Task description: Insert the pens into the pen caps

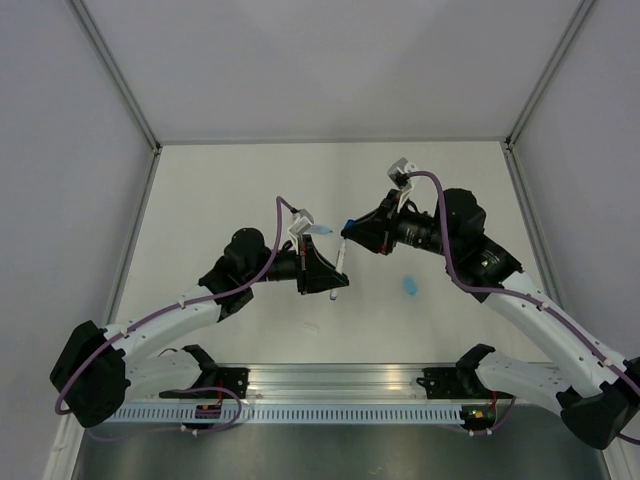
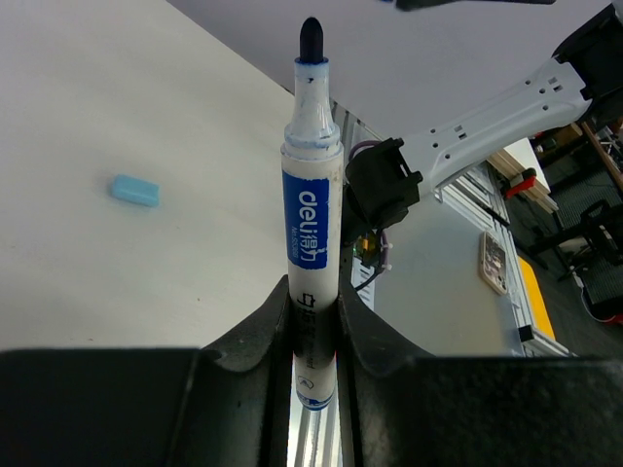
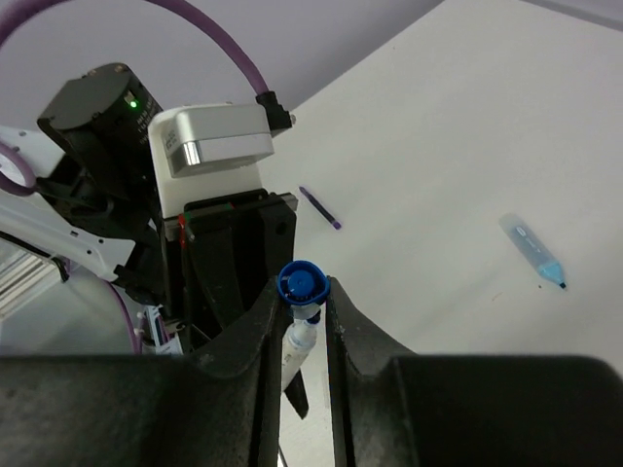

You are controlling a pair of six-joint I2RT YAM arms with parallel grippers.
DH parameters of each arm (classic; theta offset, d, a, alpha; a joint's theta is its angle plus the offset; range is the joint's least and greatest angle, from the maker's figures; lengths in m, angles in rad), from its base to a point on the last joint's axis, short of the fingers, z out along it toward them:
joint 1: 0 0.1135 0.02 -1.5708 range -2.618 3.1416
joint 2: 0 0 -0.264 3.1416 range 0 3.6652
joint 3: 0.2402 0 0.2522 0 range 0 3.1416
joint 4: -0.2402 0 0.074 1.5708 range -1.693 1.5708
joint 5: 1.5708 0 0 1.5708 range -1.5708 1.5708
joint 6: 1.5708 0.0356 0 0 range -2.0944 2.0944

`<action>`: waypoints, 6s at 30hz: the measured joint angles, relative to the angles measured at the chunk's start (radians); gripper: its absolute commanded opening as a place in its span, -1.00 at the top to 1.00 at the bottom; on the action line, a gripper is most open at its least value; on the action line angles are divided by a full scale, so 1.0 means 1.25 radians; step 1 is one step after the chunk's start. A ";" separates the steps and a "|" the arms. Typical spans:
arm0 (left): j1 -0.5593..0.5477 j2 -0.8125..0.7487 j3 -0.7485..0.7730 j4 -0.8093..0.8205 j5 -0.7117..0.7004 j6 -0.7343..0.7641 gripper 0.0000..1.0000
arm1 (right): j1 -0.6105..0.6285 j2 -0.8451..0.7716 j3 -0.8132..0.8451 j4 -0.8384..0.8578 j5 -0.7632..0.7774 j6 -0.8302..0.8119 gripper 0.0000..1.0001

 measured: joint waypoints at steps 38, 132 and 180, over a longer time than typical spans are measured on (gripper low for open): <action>-0.006 -0.075 -0.037 -0.049 -0.022 0.047 0.95 | 0.001 0.035 -0.005 -0.056 -0.136 -0.074 1.00; -0.006 -0.136 -0.068 0.042 -0.091 0.104 0.95 | 0.091 -0.074 0.009 -0.174 -0.075 -0.104 -0.13; -0.006 -0.209 -0.097 0.090 -0.085 0.104 0.95 | 0.168 0.064 0.154 0.008 -0.037 -0.168 0.01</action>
